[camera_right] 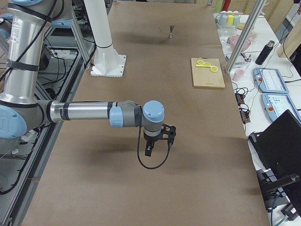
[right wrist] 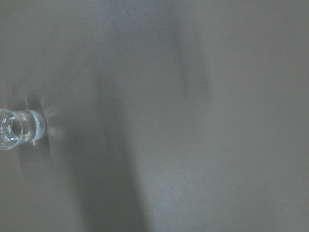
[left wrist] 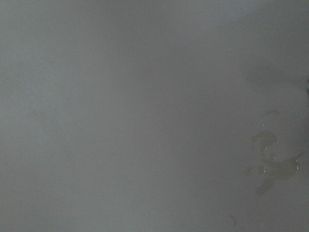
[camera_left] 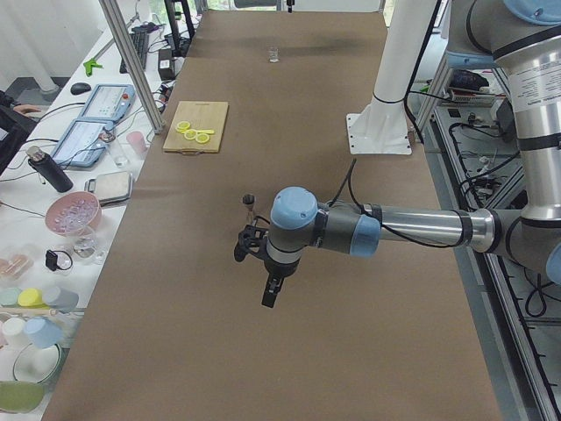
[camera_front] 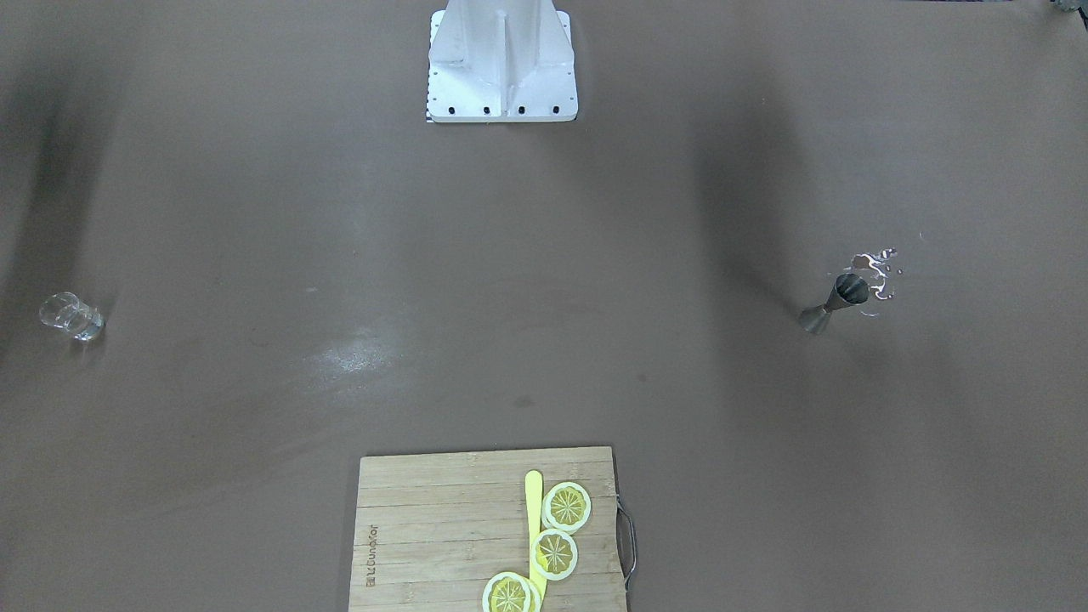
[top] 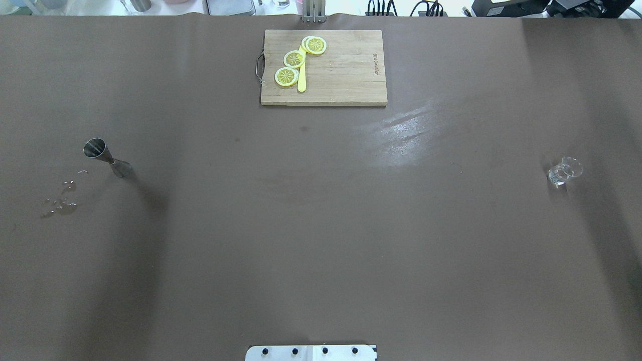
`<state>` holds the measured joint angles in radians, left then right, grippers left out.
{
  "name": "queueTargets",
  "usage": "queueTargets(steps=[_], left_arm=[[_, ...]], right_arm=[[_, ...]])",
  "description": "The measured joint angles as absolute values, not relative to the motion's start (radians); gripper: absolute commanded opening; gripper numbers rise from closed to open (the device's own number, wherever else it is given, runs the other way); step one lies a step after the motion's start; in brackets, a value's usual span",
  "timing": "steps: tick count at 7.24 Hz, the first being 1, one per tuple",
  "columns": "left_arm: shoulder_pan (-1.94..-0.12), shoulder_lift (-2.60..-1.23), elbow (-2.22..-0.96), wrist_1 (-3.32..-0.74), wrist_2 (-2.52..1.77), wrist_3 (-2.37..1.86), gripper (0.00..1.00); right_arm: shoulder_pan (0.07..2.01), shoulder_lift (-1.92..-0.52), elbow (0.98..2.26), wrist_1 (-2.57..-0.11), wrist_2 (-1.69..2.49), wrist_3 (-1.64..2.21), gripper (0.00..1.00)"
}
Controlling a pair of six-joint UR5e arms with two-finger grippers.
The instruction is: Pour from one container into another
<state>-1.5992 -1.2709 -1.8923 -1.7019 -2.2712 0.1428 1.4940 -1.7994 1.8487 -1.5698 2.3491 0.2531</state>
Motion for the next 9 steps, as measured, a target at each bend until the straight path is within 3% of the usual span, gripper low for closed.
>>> queueTargets(steps=[3,9], left_arm=[[-1.645,-1.270,-1.884,-1.509,-2.342,0.154,0.97],[-1.654,-1.270,-1.866,-1.482,-2.375,0.146,0.98]], right_arm=[[1.495,-1.797,1.857,-1.570,2.351,0.253,1.00],[1.496,-1.798,1.859,-1.571,2.343,0.254,1.00]])
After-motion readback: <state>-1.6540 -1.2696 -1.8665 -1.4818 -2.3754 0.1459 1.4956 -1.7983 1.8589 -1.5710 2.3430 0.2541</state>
